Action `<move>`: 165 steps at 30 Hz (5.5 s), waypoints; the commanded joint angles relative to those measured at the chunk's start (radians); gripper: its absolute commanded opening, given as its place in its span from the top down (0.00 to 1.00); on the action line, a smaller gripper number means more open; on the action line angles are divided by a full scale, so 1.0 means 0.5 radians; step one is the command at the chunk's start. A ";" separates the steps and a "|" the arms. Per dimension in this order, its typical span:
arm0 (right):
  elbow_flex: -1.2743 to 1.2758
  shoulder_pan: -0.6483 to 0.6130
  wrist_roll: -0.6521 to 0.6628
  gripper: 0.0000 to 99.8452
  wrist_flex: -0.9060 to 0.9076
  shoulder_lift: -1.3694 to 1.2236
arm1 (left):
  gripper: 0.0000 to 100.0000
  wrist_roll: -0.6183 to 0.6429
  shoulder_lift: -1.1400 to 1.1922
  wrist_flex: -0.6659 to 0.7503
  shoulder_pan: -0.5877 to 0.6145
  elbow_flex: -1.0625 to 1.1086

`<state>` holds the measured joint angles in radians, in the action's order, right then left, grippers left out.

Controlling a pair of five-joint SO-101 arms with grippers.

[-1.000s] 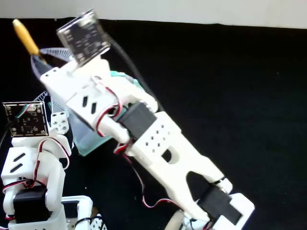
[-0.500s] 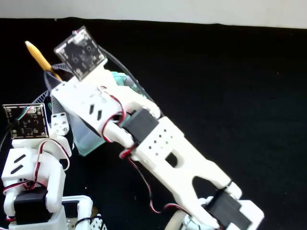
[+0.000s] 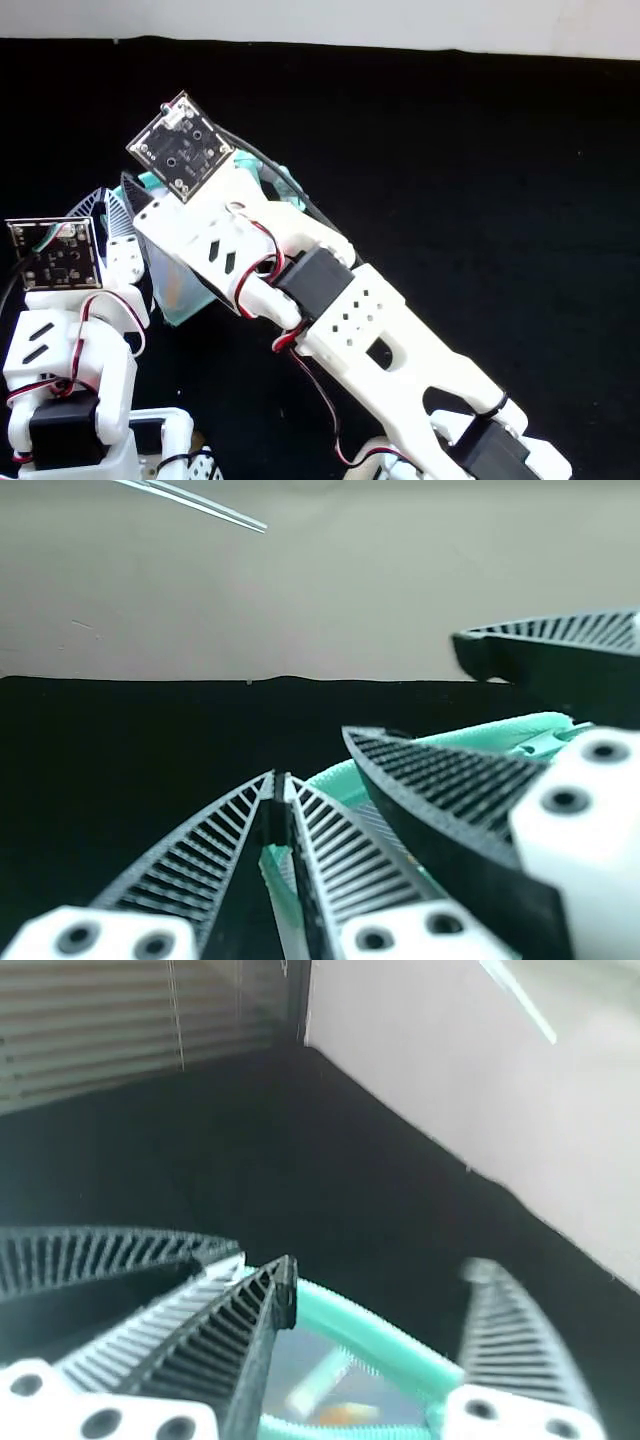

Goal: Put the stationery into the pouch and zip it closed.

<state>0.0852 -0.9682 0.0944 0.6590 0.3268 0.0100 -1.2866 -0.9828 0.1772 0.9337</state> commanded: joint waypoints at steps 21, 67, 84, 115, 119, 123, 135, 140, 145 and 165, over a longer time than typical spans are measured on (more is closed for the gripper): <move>-0.133 0.428 0.006 0.69 0.502 0.269 | 0.99 -0.009 0.014 -0.037 -0.044 0.137; 1.168 0.603 -0.199 0.69 0.290 0.686 | 0.99 -0.006 0.017 -0.390 0.161 -0.692; 1.183 0.603 -0.199 0.69 0.290 0.686 | 0.85 0.245 0.032 -0.543 0.167 -0.947; 1.186 0.603 -0.199 0.69 0.290 0.686 | 0.85 0.341 0.032 -0.641 0.161 -0.508; 1.186 0.603 -0.199 0.69 0.290 0.686 | 0.85 0.341 0.020 -0.730 0.158 -0.511; 1.186 0.603 -0.199 0.69 0.290 0.686 | 0.85 0.341 0.017 -0.773 0.158 -0.508; 1.186 0.603 -0.199 0.69 0.290 0.686 | 0.85 0.169 0.017 -1.096 0.155 -0.508; 1.186 0.603 -0.199 0.69 0.290 0.686 | 0.85 0.169 0.017 -1.166 0.152 -0.508; 1.186 0.603 -0.199 0.69 0.290 0.686 | 0.85 0.169 0.017 -1.292 0.014 -0.502; 1.186 0.603 -0.199 0.69 0.290 0.686 | 0.99 0.166 0.014 -1.298 -0.222 -0.628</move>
<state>0.6820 -0.6720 0.0023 0.8216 0.6460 0.0990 -1.2881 -1.5842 0.0683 0.6391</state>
